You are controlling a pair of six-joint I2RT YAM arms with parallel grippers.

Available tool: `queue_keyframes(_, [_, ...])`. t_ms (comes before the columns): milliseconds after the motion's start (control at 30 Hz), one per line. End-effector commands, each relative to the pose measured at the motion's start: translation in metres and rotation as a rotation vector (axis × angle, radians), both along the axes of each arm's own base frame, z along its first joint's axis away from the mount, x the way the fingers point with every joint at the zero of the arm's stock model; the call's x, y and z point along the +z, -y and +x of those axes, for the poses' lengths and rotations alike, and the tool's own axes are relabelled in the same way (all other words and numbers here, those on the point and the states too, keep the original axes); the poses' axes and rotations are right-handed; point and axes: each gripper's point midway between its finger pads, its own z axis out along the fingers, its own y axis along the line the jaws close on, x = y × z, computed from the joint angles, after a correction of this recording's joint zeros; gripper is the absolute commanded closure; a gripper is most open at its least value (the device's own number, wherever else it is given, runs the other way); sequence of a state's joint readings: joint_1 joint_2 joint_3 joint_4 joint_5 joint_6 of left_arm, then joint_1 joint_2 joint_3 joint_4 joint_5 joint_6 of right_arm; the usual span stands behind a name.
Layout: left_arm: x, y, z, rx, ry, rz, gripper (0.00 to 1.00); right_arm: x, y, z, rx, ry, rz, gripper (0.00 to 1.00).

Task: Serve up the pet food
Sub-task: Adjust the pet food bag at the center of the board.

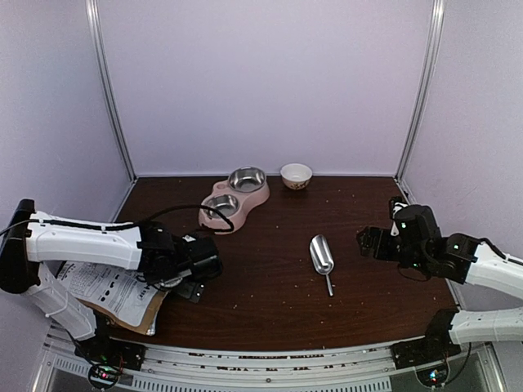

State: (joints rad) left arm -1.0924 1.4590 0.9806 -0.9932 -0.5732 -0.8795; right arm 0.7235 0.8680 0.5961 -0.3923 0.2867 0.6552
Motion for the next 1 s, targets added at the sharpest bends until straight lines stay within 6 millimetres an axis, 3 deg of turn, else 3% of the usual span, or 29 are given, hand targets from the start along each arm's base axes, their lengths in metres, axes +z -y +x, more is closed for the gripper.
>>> queue_keyframes(0, [-0.004, -0.01, -0.012, 0.096, 0.02, 0.074, 0.02, 0.012, 0.011, -0.001, -0.047, 0.046, -0.001, 0.0])
queue_keyframes(133, [-0.012, -0.021, -0.021, 0.11, 0.005, 0.145, 0.02, 0.012, 0.015, -0.004, -0.051, 0.054, 0.001, 0.0])
queue_keyframes(367, [-0.016, -0.058, -0.033, 0.129, -0.016, 0.307, 0.02, 0.006, 0.019, -0.006, -0.067, 0.054, 0.004, 0.0])
queue_keyframes(800, [-0.037, -0.076, -0.048, 0.135, -0.09, 0.366, 0.02, 0.005, 0.018, -0.004, -0.072, 0.054, -0.001, 0.0])
queue_keyframes(900, [-0.038, -0.079, -0.049, 0.152, -0.086, 0.377, 0.08, 0.006, 0.019, -0.003, -0.074, 0.055, -0.001, 0.0])
queue_keyframes(967, [-0.034, -0.079, -0.047, 0.153, -0.071, 0.383, 0.17, 0.007, 0.018, -0.003, -0.074, 0.058, 0.002, 0.0])
